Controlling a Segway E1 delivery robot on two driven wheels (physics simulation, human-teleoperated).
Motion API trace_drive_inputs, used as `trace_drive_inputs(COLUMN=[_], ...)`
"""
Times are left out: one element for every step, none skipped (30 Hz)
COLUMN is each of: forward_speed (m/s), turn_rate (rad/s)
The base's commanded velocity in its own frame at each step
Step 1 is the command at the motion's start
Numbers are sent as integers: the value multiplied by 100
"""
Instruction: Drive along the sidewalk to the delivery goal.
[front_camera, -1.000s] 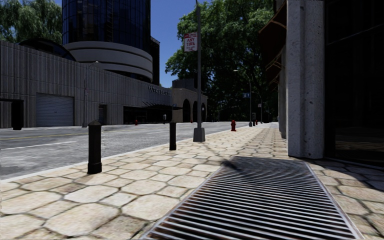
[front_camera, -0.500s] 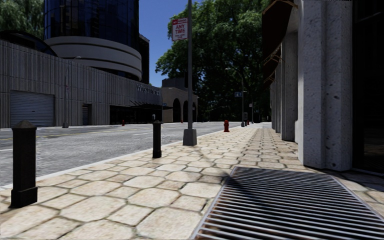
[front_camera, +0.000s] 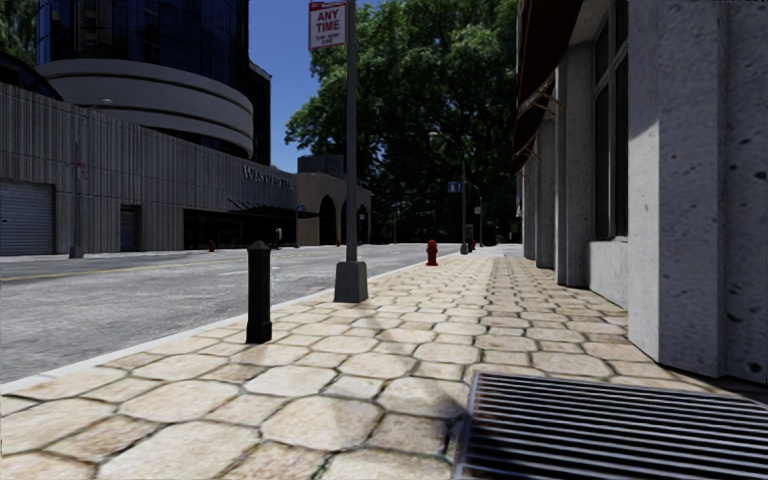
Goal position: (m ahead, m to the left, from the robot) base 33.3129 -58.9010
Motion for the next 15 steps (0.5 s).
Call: trace_drive_inputs(forward_speed=[200, 200, 200, 200, 200, 200, 200, 200, 200, 200, 200, 200, 200, 200, 200], turn_rate=[-30, -32, -32, -32, -32, -32, -32, -32, -32, -32, -32, -32, -32, -32, -32])
